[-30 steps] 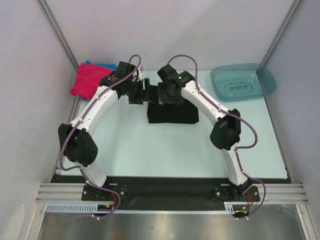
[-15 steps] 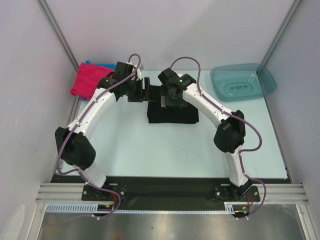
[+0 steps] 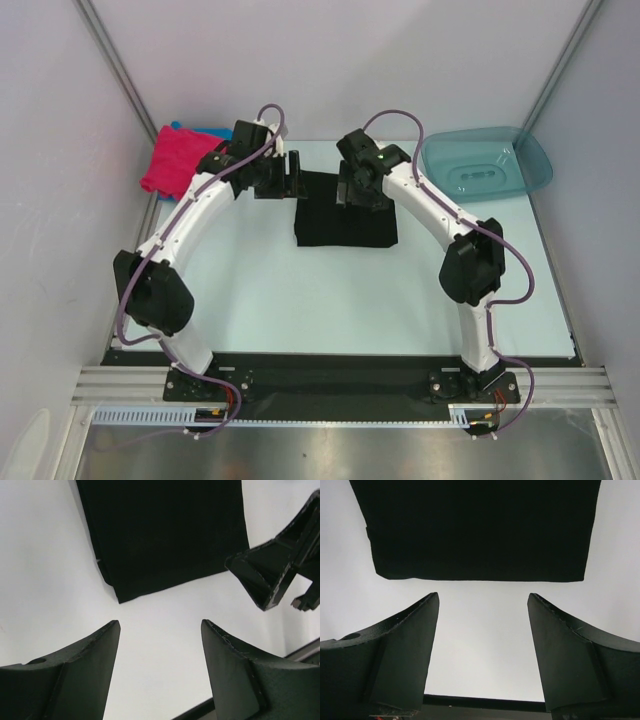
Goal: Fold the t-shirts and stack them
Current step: Neatly place the folded tshirt to the corner
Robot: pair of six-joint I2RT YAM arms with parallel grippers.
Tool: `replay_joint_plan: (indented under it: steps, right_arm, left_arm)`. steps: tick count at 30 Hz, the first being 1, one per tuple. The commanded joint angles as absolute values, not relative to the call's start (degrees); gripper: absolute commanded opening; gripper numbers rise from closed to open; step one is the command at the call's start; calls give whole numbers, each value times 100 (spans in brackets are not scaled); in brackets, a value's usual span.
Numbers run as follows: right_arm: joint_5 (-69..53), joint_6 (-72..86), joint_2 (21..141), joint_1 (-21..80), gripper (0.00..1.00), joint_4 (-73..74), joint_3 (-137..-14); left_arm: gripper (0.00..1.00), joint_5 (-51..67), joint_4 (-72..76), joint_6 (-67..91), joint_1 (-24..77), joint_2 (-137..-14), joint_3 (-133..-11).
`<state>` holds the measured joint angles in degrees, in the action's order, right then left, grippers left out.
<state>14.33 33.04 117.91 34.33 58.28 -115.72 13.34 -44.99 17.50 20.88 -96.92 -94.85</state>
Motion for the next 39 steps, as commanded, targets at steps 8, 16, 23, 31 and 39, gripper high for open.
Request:
replay_joint_plan:
  steps: [8,16,23,31,39]
  right_arm:
    - [1380,3305,11602,3314,76,5511,-11848]
    - [1459,3173,11505,3357,76,5327,-11795]
    - [2142,3059,10831,3638,74,4758,-11418]
    - [3120,2593,10072,3981,77,3673,-10660]
    - [3111,2558,10222,4025,78,3911,-10749]
  left_arm:
    - [72,941,-4289,1441,2118,-9905,-10212]
    - [72,589,-4096,1415,2109,-9809,-10371]
    - [69,89,-3868,1345,2118,-9572,-10388]
    - [70,-263,-4008,1257,2118,-9562,-11021]
    - [70,-395,-4016,1204,2109,-9598,-11241]
